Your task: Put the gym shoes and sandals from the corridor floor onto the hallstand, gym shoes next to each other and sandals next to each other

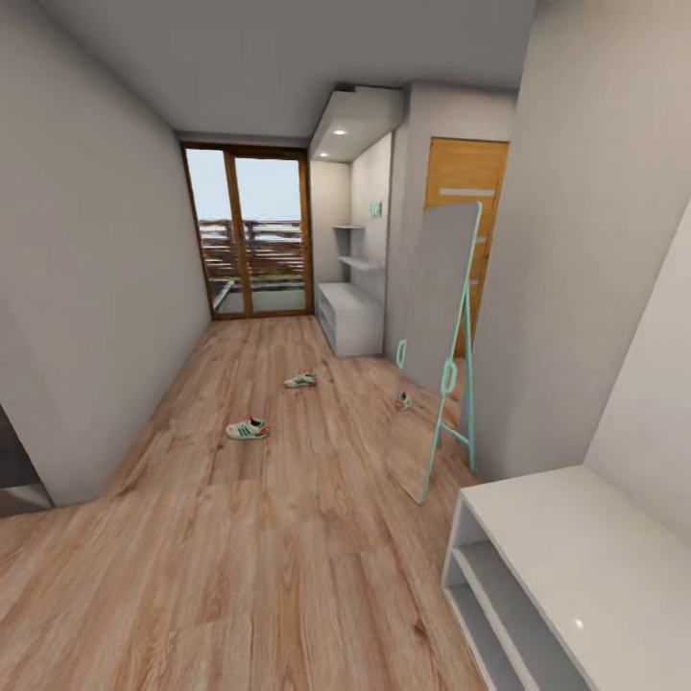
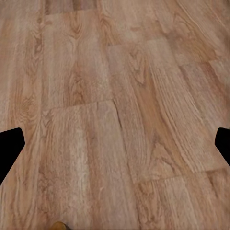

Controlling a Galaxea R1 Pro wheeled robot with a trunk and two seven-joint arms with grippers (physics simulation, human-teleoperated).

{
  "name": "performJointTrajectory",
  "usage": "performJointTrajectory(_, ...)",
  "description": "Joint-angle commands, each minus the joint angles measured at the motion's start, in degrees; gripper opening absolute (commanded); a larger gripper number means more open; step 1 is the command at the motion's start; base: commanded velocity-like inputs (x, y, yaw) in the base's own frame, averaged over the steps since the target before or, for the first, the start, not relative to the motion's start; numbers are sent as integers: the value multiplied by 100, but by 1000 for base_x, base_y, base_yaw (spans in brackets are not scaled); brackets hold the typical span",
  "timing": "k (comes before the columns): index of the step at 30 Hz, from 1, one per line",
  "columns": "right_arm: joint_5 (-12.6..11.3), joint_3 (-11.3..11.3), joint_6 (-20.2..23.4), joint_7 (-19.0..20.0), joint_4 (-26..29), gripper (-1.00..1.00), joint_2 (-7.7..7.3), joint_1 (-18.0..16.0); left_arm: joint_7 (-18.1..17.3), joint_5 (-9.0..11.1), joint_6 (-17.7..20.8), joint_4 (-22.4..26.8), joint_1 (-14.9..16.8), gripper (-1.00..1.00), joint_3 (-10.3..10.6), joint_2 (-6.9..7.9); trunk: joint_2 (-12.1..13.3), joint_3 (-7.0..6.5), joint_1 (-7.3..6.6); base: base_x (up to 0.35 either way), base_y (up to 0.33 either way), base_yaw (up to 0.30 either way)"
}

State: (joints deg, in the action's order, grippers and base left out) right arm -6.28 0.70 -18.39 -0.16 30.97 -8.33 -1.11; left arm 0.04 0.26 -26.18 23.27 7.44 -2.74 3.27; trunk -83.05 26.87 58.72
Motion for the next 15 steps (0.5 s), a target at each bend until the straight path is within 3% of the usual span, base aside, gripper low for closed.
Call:
performJointTrajectory(1, -58, -16, -21, -2, -4, 100, -2, -3, 1, 3, -16, -4, 3, 100, -7, 1, -3, 6, 1, 86, -64, 0)
performJointTrajectory(7, -58, -17, -21, -2, 0, 100, -2, -3, 4, 7, -9, 0, 3, 100, -9, 4, -3, 6, 1, 42, -32, 43)
performJointTrajectory(15, -58, -17, -23, -2, -1, 100, -2, -3, 4, 13, 7, 2, 3, 100, -12, -1, -3, 6, 1, 15, -4, 240)
